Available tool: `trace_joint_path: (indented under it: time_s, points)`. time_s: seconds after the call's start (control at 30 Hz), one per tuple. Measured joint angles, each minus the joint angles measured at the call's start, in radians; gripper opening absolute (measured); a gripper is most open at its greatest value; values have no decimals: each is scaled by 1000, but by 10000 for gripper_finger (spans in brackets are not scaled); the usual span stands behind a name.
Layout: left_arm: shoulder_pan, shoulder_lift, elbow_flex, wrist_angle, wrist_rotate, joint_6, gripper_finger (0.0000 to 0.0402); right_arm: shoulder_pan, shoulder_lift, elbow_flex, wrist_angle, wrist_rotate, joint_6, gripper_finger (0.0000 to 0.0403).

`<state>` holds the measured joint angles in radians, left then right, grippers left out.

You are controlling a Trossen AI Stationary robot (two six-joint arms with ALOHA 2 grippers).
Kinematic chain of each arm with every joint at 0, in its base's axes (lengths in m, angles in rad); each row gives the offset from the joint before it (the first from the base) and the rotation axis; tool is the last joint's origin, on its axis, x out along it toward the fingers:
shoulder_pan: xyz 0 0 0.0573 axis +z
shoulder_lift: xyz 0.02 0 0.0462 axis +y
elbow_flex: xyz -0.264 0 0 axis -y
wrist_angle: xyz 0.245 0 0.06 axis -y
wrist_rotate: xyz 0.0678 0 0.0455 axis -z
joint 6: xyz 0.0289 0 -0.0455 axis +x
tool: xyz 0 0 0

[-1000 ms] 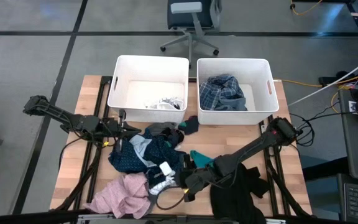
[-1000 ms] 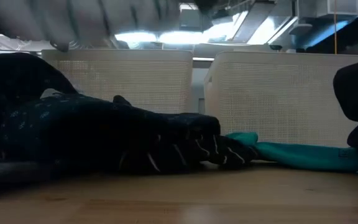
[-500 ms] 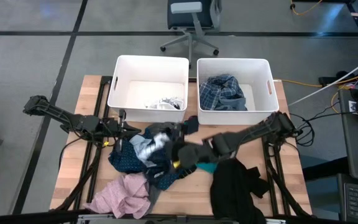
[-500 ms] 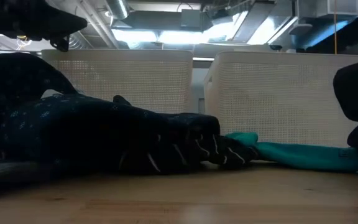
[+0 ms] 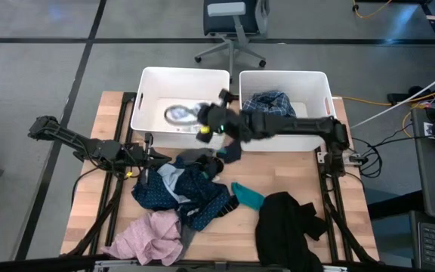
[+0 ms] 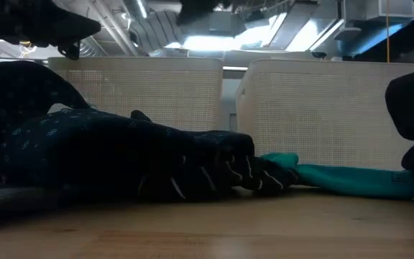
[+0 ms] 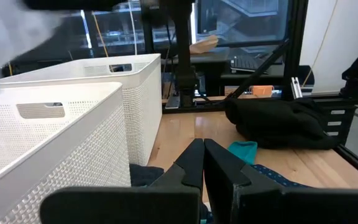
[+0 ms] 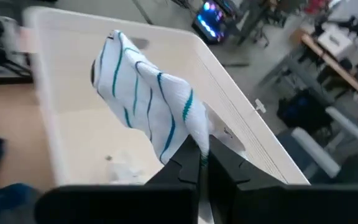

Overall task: Sort clothes
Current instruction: Put the white stripe sock into the left white bin, then put the blue shirt into the right white bin

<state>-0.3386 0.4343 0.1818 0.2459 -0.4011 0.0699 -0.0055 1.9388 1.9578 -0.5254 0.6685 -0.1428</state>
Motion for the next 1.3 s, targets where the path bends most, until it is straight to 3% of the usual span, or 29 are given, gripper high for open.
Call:
trace_joint_path:
  time_s: [0.17,0.4,0.6,0.77,0.9,1.03,1.3]
  points:
    - [0,0,0,0,0,1,1,-103,8,0,0,-94,45,15]
    - [0,0,0,0,0,1,1,-194,16,0,-41,-145,148,22]
    - [0,0,0,-1,0,1,1,-227,27,-1,-84,-212,246,92]
    - [0,0,0,-4,0,1,1,-224,28,-1,-83,-217,250,170]
    - [0,0,0,-4,0,1,1,-223,17,0,-109,-285,248,206]
    - [0,0,0,-4,0,1,1,-208,7,55,-240,-356,254,217]
    - [0,0,0,-4,0,6,1,-48,-14,204,-563,-366,327,218]
